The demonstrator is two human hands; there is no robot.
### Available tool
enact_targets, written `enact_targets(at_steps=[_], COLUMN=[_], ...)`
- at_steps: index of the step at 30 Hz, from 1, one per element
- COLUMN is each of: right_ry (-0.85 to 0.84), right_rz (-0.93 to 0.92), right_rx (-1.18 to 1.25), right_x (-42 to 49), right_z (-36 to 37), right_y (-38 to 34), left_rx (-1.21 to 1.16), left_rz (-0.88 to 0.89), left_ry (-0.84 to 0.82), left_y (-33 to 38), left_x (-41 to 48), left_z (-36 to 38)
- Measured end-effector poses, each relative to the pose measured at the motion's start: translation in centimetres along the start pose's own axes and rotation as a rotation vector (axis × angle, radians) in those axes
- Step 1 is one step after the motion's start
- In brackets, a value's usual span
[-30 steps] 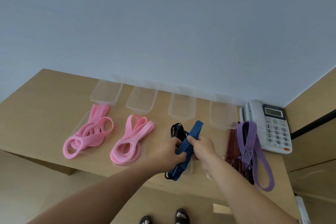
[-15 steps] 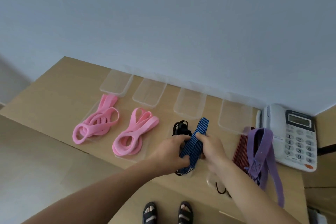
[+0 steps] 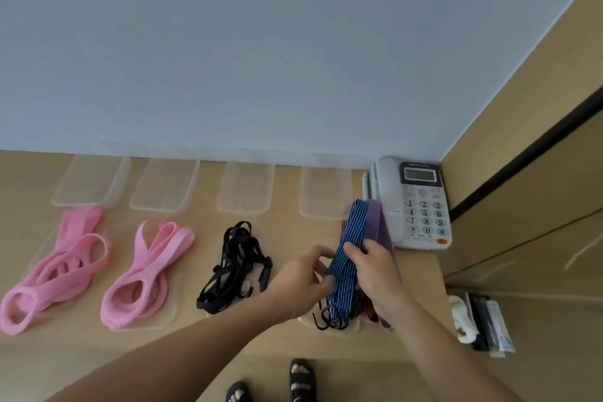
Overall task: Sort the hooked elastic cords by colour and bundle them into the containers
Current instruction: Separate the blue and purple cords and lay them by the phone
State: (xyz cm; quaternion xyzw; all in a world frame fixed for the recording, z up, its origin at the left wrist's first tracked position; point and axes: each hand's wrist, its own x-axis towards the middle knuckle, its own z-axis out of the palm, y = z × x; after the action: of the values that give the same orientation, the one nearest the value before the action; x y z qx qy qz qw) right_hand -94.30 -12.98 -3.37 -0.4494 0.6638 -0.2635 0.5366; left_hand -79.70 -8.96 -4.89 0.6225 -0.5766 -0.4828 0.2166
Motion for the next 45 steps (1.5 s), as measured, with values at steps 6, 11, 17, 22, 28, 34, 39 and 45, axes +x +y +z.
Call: enact_targets(at_steps=[6,11,17,22,28,34,39,45], right_ry=[0.13,0.133,0.221,0.143,0.111,0.135,-0.126,-0.369], right_rz=[-0.074,-0.002,-0.121,-0.308,-0.277,-0.508,-0.606,-0.792], right_rx=[-0.287,-0.437,-0.676,-0.848,-0.93,-0.953,-0.925,-1.026], right_x=[2.0,3.8,2.7,2.9,3.1,1.6,0.7,-3.3], right_z=[-0.1,-0.3,-1.6,-1.2,-1.7,-0.2,4.3,13.1], right_y=[2.0,2.7,1.2,1.9,2.0,-0.5,-2.8,-4.7], left_rx=[0.216,0.439,0.466,0.679,0.634,0.513,0.444,0.398], left_rz=[-0.028,0.069,0.098,0.099,0.063,0.005,-0.102,-0.251], left_ry=[-0.021,-0.11,-0.155,-0.244,-0.204,-0.086,0.169,0.464], left_y=[-0.8,-0.7,-1.0,-1.5,-1.7,-1.9,-3.4,-7.1], left_x=[1.5,2.1,2.3,2.7,2.8,0.8,-2.5,-12.0], left_z=[1.3,2.1,2.3,2.3,2.2,-0.1,-4.8,-11.1])
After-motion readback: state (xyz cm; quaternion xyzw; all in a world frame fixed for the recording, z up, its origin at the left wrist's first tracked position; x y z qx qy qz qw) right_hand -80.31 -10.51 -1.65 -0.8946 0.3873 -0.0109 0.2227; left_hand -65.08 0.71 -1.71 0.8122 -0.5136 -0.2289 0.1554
